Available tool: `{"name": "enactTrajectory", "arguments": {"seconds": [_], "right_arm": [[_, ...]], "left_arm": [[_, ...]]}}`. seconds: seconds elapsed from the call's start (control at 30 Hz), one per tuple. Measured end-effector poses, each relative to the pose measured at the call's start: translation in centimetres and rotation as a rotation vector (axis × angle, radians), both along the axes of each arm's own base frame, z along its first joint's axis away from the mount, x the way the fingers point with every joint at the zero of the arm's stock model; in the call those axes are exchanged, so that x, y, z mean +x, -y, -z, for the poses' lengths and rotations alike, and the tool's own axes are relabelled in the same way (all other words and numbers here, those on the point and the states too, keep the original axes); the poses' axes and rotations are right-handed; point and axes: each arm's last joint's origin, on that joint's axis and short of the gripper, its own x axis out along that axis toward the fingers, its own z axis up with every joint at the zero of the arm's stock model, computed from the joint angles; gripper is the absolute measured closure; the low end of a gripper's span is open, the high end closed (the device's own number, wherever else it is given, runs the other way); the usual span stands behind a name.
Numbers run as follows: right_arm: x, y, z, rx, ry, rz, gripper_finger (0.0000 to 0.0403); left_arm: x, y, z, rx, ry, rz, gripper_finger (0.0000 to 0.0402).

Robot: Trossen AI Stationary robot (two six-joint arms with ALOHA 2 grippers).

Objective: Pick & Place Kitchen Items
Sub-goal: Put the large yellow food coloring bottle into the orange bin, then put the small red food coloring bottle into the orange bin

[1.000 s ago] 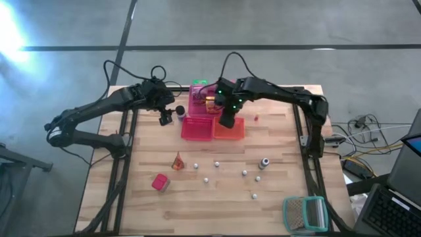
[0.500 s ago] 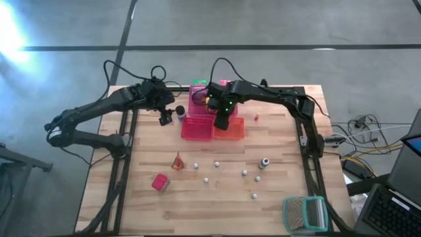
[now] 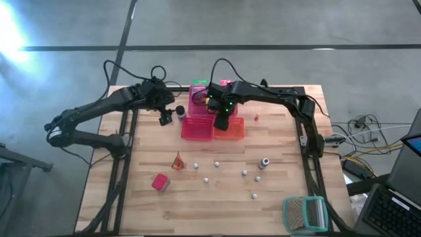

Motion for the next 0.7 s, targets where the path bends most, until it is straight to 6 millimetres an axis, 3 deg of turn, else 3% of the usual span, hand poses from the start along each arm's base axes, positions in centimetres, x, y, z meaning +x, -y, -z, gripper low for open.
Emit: {"name": "enactTrajectory", "arguments": {"seconds": [0.23, 0.47, 0.7], "right_arm": [[0.0, 0.0, -0.4, -0.007, -0.001, -0.002, 0.0258], [0.1, -0.8, -2.8, -0.023, 0.044, -0.024, 0.0244], [-0.3, -3.7, -5.8, -0.029, 0.091, -0.069, 0.026]], "left_arm": [[0.0, 0.0, 0.0, 0.0, 0.0, 0.0, 0.014], [0.0, 0.0, 0.0, 0.0, 0.0, 0.0, 0.014], [0.0, 0.0, 0.0, 0.0, 0.0, 0.0, 0.014]]}}
